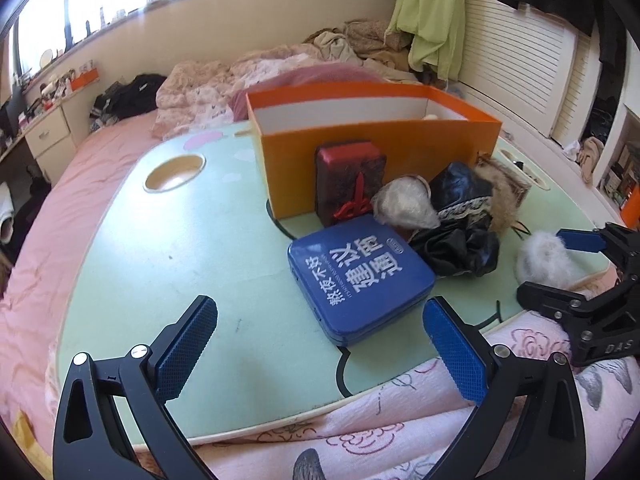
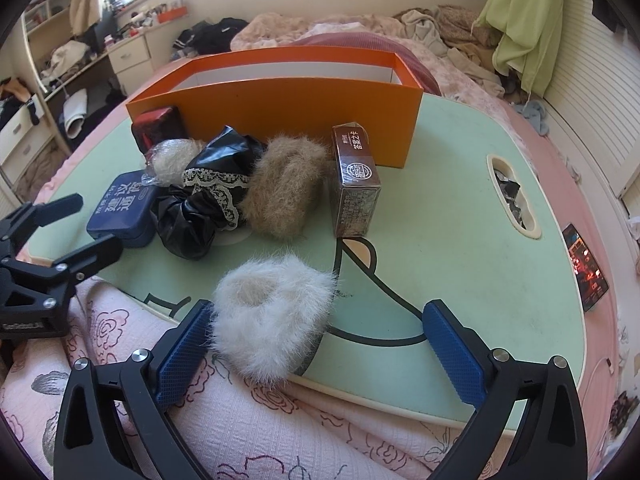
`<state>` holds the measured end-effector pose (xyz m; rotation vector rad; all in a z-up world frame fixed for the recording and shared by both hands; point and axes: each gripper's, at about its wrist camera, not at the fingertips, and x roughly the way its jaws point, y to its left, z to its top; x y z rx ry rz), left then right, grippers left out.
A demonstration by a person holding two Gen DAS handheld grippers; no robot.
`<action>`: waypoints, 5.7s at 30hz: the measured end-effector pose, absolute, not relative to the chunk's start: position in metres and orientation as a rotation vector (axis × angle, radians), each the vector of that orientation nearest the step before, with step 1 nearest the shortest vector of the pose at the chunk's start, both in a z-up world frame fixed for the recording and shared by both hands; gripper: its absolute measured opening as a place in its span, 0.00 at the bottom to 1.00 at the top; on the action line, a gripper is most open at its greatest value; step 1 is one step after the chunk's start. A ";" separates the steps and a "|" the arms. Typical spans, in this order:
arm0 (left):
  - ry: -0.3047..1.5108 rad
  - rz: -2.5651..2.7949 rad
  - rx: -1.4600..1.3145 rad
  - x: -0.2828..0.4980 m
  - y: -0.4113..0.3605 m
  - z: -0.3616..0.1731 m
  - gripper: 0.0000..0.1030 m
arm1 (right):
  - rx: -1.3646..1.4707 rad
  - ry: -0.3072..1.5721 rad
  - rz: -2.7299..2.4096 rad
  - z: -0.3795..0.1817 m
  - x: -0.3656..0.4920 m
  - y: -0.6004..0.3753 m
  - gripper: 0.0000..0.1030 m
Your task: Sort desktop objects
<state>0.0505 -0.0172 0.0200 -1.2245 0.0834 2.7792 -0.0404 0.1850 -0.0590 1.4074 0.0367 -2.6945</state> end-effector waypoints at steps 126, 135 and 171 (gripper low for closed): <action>0.056 2.721 -1.305 0.065 -0.006 0.010 1.00 | 1.369 0.036 -2.608 -0.054 -0.037 0.175 1.00; 0.056 2.721 -1.305 0.066 -0.006 0.009 1.00 | 1.370 0.034 -2.604 -0.054 -0.037 0.175 1.00; 0.055 2.716 -1.297 0.061 -0.005 0.008 1.00 | 1.521 -0.059 -2.656 0.006 -0.186 0.161 0.44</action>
